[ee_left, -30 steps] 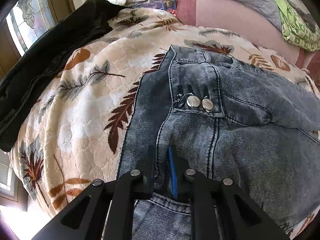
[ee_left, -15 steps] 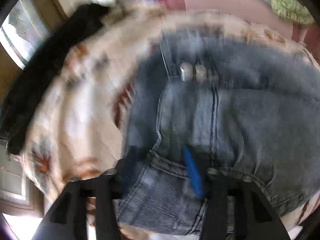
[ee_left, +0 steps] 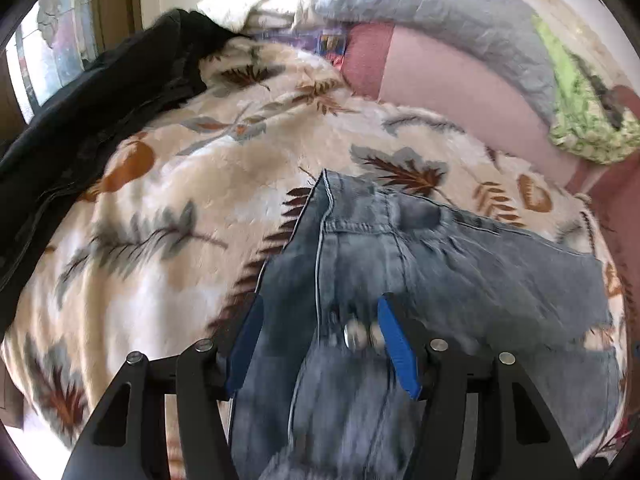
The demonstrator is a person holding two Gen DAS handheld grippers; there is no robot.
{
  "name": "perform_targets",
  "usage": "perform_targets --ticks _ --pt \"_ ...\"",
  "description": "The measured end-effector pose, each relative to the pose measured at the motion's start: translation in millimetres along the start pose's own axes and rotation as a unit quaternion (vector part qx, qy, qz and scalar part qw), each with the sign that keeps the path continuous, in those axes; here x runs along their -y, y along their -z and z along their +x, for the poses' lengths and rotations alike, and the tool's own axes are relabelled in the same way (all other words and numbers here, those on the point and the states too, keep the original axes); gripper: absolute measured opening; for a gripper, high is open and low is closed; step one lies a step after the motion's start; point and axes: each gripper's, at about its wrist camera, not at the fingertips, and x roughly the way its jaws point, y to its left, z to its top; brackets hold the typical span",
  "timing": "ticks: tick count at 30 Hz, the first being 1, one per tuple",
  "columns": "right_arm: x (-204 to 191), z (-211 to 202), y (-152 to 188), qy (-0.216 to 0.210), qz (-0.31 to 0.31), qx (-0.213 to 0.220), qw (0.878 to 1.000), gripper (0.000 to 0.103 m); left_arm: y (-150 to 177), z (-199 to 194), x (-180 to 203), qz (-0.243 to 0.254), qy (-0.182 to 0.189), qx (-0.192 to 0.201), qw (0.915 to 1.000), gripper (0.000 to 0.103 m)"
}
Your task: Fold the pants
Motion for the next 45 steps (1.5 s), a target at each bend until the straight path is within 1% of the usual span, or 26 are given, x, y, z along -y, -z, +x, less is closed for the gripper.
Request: perform_targets --ticks 2,4,8,10,11,12,14,16,18,20,22,23,24,25,27,29,30,31,33,35,39,41,42,43,44,45 --pt "-4.0 27.9 -24.1 0.009 -0.003 -0.006 1.000 0.067 -8.1 23.4 6.0 0.006 -0.001 -0.025 0.9997 0.061" --pt "0.0 42.9 -35.5 0.011 0.005 -0.016 1.000 0.067 -10.7 41.4 11.9 0.016 -0.012 -0.044 0.9988 0.061" --pt "4.5 78.2 -44.3 0.018 0.007 -0.036 0.999 0.067 -11.6 62.7 20.6 0.038 -0.031 -0.057 0.9972 0.058" --pt "1.4 93.7 -43.7 0.014 0.000 -0.050 0.999 0.066 -11.9 69.3 23.6 0.045 -0.025 -0.067 0.9964 0.028" --pt "-0.5 94.5 -44.4 0.019 -0.002 -0.050 0.999 0.051 -12.4 71.5 25.7 0.048 -0.031 -0.072 0.9958 0.028" --pt "-1.3 94.0 -46.3 0.021 -0.001 -0.051 0.998 0.024 -13.0 71.2 29.7 0.057 -0.043 -0.069 0.9950 0.022" --pt "-12.9 76.7 -48.4 0.038 -0.026 -0.047 0.998 0.020 -14.7 68.0 39.6 0.084 -0.066 -0.062 0.9923 0.018" --pt "-23.6 56.2 -46.1 0.051 -0.054 -0.042 0.996 0.020 -18.7 58.3 46.0 0.103 -0.086 -0.040 0.9902 0.017" --pt "-26.2 38.6 -41.8 0.066 -0.070 -0.031 0.995 0.020 -22.4 47.9 46.6 0.104 -0.090 -0.022 0.9902 0.017" --pt "-19.1 39.7 -33.7 0.085 -0.070 -0.041 0.993 0.019 -22.1 53.9 46.3 0.107 -0.095 -0.035 0.9891 0.018" --pt "-7.3 75.9 -21.8 0.116 -0.086 -0.096 0.985 0.023 -18.6 75.8 46.2 0.124 -0.117 -0.067 0.9830 0.028" --pt "-0.3 83.5 -18.0 0.106 -0.079 -0.105 0.986 0.025 -17.8 78.3 44.9 0.125 -0.121 -0.071 0.9822 0.028" --pt "6.6 76.5 -19.2 0.090 -0.059 -0.083 0.991 0.031 -19.0 73.7 44.8 0.124 -0.113 -0.066 0.9835 0.029" --pt "14.3 65.5 -22.8 0.065 -0.028 -0.065 0.995 0.036 -20.9 63.7 43.8 0.120 -0.100 -0.054 0.9862 0.034" --pt "22.0 49.2 -31.4 0.035 -0.005 -0.032 0.999 0.061 -28.2 41.7 38.2 0.107 -0.071 -0.016 0.9916 0.047" --pt "22.9 36.4 -47.7 0.018 -0.001 0.003 1.000 0.064 -36.6 25.2 31.5 0.095 -0.062 0.016 0.9934 0.059" --pt "21.3 34.8 -56.2 0.003 0.001 0.011 1.000 0.064 -45.9 18.3 27.3 0.079 -0.057 0.037 0.9945 0.067" --pt "18.6 35.5 -67.0 -0.017 0.005 0.018 1.000 0.064 -52.1 18.3 25.6 0.069 -0.053 0.044 0.9952 0.071" --pt "10.9 42.5 -89.5 -0.037 0.012 0.028 0.999 0.064 -69.3 30.0 27.7 0.052 -0.042 0.037 0.9971 0.071" --pt "-1.6 62.8 -112.4 -0.051 0.011 0.019 0.998 0.064 -82.2 49.7 27.9 0.042 -0.018 0.014 0.9989 0.071" --pt "-23.9 102.8 -133.1 -0.031 -0.001 0.000 1.000 0.064 -96.1 85.2 23.4 0.002 0.009 -0.024 0.9997 0.070" --pt "-29.6 123.5 -134.8 -0.022 -0.011 -0.017 1.000 0.063 -98.5 97.7 21.4 -0.015 0.008 -0.030 0.9994 0.069" --pt "-30.1 125.5 -131.7 -0.019 -0.013 -0.019 1.000 0.065 -98.4 102.2 21.1 -0.019 0.012 -0.035 0.9991 0.062" --pt "-30.3 129.4 -130.8 -0.018 -0.014 -0.020 1.000 0.065 -100.3 107.2 21.2 -0.020 0.016 -0.043 0.9987 0.049" --pt "-30.2 130.6 -131.2 -0.019 -0.014 -0.018 1.000 0.062 -101.8 111.6 22.2 -0.019 0.020 -0.050 0.9984 0.042" --pt "-29.5 130.6 -132.0 -0.020 -0.014 -0.018 1.000 0.055 -103.0 114.8 23.3 -0.016 0.022 -0.054 0.9982 0.033"
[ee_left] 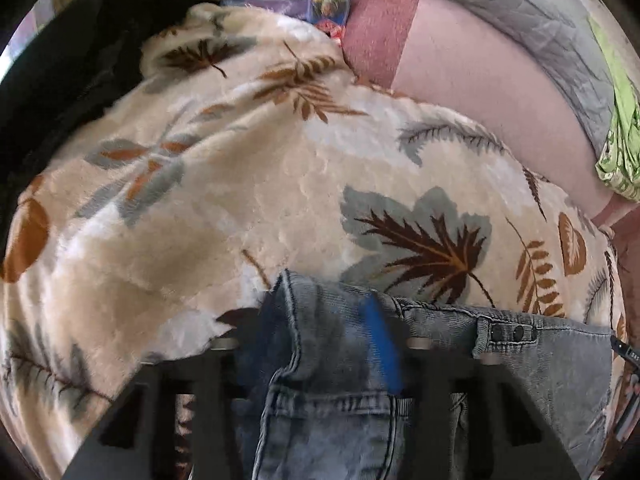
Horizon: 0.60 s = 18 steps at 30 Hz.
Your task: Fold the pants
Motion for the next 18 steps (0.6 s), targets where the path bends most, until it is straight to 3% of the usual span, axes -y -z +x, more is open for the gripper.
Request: perform_targets --ticks 3,5,9,13,16,17,18 --pt "3.4 -0.4 -2.4 0.017 -0.011 -0.012 1.000 0.034 -2.4 9.3 4.4 0.017 -0.019 -0.008 0.9996 0.019" --pt "7.1 -1.1 -3.3 0.020 -0.011 -0.017 1.000 0.027 -4.1 14.6 3.4 0.013 -0.019 -0.012 0.9997 0.014" --pt "9.7 -4.7 -6.2 0.012 -0.009 -0.015 1.000 0.030 -7.8 19.5 3.6 0.009 -0.019 -0.014 0.9997 0.015" --pt "25.3 -13.7 -13.0 -0.010 0.039 0.009 0.999 0.030 -9.4 20.5 8.0 0.026 -0.029 -0.016 0.9991 0.015" --pt "18.8 -1.0 -14.9 -0.014 0.027 -0.011 0.999 0.032 -8.7 21.4 9.2 0.032 -0.032 -0.012 0.9989 0.015" --pt "14.1 2.2 -15.6 -0.005 0.013 -0.015 1.000 0.028 -8.8 21.6 8.6 0.030 -0.032 -0.012 0.9990 0.015" --pt "12.6 2.4 -17.3 0.005 0.008 -0.016 1.000 0.017 -9.3 21.7 8.5 0.030 -0.032 -0.012 0.9990 0.015"
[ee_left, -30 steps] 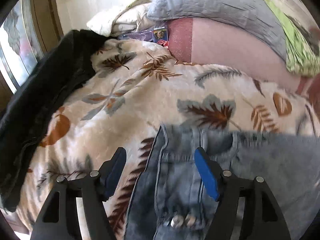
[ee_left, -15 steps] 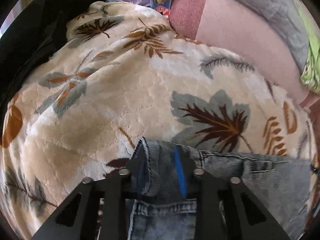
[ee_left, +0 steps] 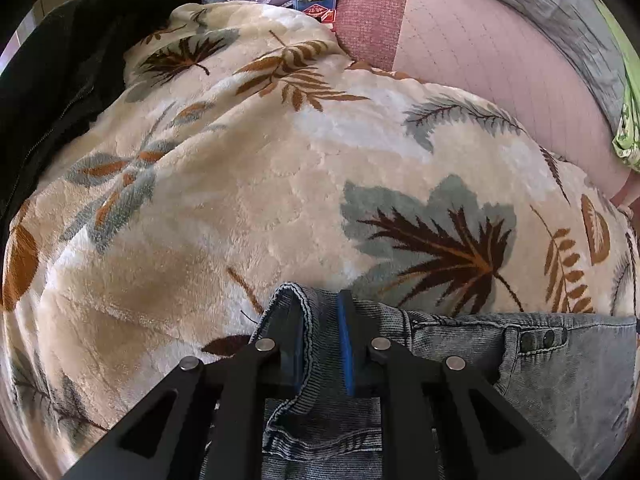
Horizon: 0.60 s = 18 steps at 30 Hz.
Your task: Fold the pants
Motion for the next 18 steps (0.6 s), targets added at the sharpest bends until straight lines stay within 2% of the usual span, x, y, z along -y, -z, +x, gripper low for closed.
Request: perform_targets --ticks 3,6,9,10,11,13,15,18 --pt "-3.3 -17.4 -3.5 0.020 -0.008 0.021 1.000 0.016 -0.4 -0.3 1.3 0.010 -0.005 0.000 0.9999 0.015" --pt "-6.0 -38.0 -3.2 0.041 -0.022 0.054 0.997 0.016 -1.9 -1.7 0.1 0.008 -0.006 0.009 0.9999 0.010" --pt "-5.8 -23.2 -1.8 0.064 -0.028 0.050 0.996 0.019 0.2 2.2 -0.4 0.007 -0.003 0.012 0.9999 0.010" --pt "-2.8 -9.2 -1.4 0.078 -0.024 0.028 0.996 0.024 1.1 2.9 2.2 0.015 -0.009 0.015 0.9997 0.010" --pt "2.8 -1.6 0.2 0.070 -0.012 0.010 0.997 0.026 1.4 2.3 4.0 0.020 -0.014 0.018 0.9996 0.010" --pt "11.6 -8.4 1.3 0.039 0.019 0.032 0.999 0.032 0.5 1.8 3.7 0.023 -0.014 0.016 0.9995 0.010" --pt "17.7 -20.6 -0.2 0.016 0.035 0.051 0.998 0.045 -1.5 2.4 -0.9 0.015 -0.001 0.010 0.9998 0.010" --pt "15.9 -21.6 -9.1 0.009 0.036 0.050 0.998 0.047 -3.5 3.5 -7.7 -0.009 0.018 0.005 0.9998 0.010"
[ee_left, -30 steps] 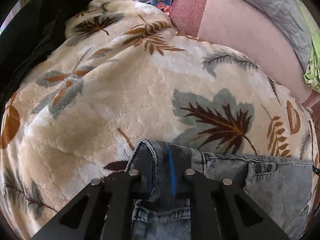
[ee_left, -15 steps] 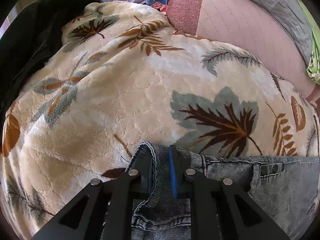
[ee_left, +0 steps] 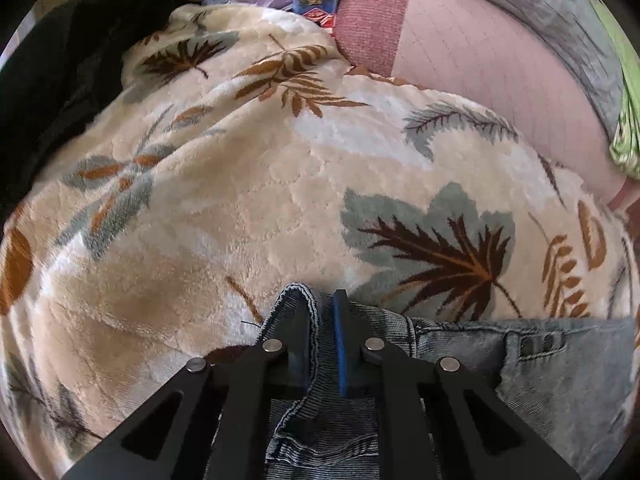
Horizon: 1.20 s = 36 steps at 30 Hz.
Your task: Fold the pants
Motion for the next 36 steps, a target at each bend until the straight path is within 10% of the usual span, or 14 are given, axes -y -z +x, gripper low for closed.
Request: perform_targets --ticks 2,5,16,26,30,32,36 --pt "-5.8 18.7 -0.9 -0.005 -0.004 -0.035 0.999 0.046 0.3 0.1 1.9 0.000 -0.003 0.001 1.0000 0.010" --pt "-21.6 34.5 3.6 0.019 -0.036 -0.055 0.998 0.017 0.6 -1.7 9.0 0.016 -0.024 0.001 0.9996 0.010" --pt "-26.2 -114.5 23.4 -0.007 -0.025 0.077 0.997 0.014 22.2 -136.5 6.4 0.030 0.016 0.110 0.9934 0.004" --pt "33.5 -220.9 182.9 -0.078 0.004 0.132 0.988 0.015 182.8 -246.8 -61.9 0.069 0.088 0.153 0.9818 0.007" --pt "68.5 -183.3 267.2 -0.075 0.025 0.056 0.995 0.024 244.8 -210.4 -89.6 0.113 0.052 0.060 0.9905 0.014" --pt "85.4 -164.9 294.7 -0.067 0.044 0.015 0.997 0.054 258.8 -188.2 -102.6 0.117 0.001 0.002 0.9931 0.034" --pt "101.4 -192.3 293.7 -0.070 0.092 0.063 0.991 0.062 251.6 -203.0 -114.4 0.086 -0.032 0.024 0.9955 0.042"
